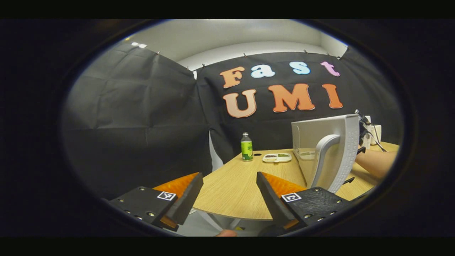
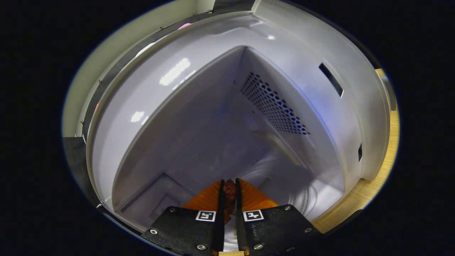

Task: Open the microwave oven with the left hand, put the food in, and close the microwave oven.

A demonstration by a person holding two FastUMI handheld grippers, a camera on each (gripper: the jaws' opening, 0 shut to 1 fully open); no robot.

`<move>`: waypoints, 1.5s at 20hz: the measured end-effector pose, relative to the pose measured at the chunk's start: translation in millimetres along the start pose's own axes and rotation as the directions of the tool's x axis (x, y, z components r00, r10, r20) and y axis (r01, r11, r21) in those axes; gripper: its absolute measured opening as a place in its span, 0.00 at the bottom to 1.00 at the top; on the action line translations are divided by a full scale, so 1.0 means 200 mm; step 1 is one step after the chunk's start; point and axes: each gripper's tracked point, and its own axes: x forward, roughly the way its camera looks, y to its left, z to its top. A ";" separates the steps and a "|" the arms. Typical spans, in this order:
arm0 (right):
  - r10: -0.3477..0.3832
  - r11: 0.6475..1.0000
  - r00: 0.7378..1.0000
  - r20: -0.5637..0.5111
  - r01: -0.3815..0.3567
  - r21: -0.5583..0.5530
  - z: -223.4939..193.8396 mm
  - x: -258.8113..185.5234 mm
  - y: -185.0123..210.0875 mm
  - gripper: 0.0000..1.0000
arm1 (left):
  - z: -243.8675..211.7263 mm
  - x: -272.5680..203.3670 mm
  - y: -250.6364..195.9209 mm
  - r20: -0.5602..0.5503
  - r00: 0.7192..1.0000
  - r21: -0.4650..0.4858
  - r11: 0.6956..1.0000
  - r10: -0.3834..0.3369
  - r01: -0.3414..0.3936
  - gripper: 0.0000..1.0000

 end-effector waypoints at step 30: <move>0.263 0.773 0.962 -0.074 -0.256 -0.581 0.53 -1.02 0.02 0.88 | 0.06 0.01 -0.98 0.021 0.925 0.000 0.925 -0.380 0.380 0.89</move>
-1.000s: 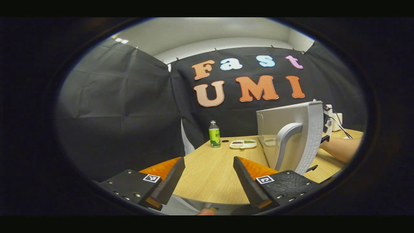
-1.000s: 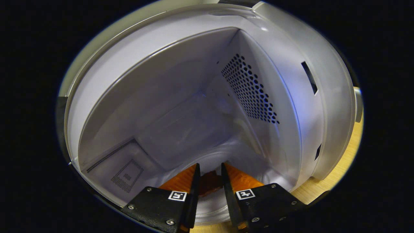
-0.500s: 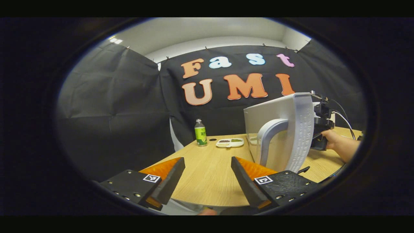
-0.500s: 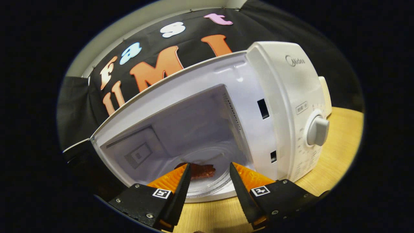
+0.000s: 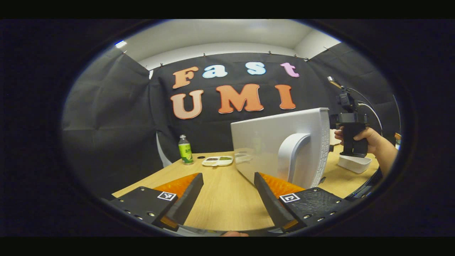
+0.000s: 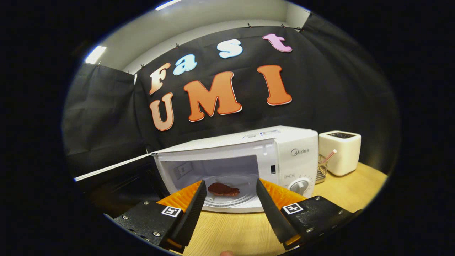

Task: Open the microwave oven with the left hand, put the food in, and close the microwave oven.

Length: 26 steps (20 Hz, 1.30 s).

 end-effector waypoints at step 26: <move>-0.181 0.967 0.981 0.068 0.190 -0.171 0.24 -0.52 -0.74 0.92 | 0.13 0.68 -1.17 0.015 0.933 -0.082 0.929 -0.360 0.360 0.22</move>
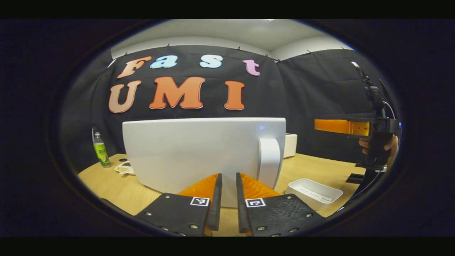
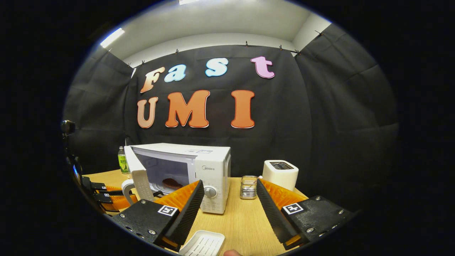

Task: Open the microwave oven with the left hand, put the food in, and close the microwave oven.

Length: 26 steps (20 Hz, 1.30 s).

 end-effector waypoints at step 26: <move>0.015 1.000 0.999 -0.036 -0.014 0.008 -0.09 -0.02 -0.17 0.93 | -0.10 0.77 -0.03 -0.079 0.989 0.105 0.987 0.128 -0.120 0.00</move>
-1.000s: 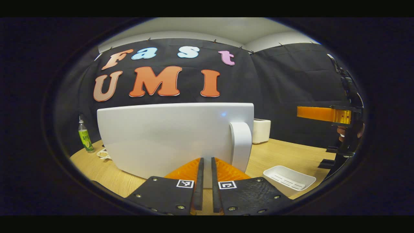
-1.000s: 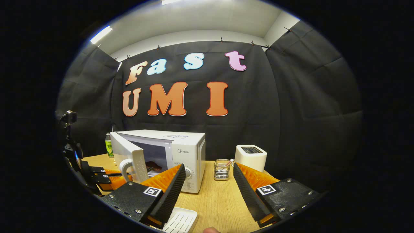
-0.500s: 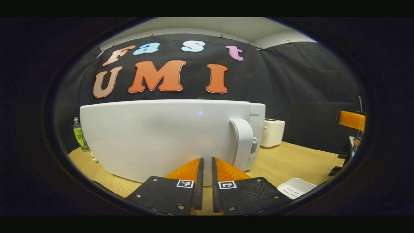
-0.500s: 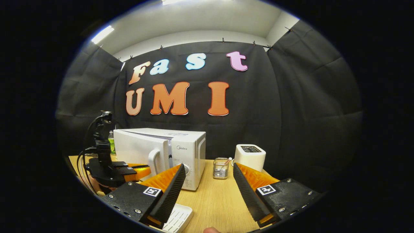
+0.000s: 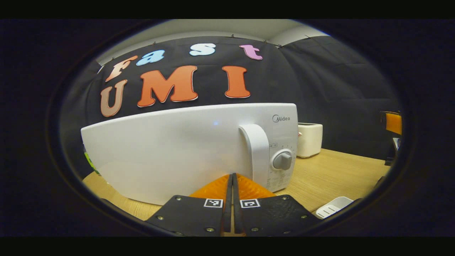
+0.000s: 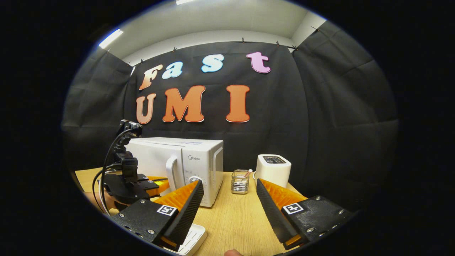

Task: Open the microwave oven with the left hand, put the food in, and close the microwave oven.

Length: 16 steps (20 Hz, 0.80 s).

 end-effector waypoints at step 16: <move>-0.031 0.997 0.999 0.045 0.035 -0.075 0.36 0.05 0.09 0.93 | 0.60 -0.64 0.37 0.090 0.996 0.016 0.999 0.029 -0.030 0.45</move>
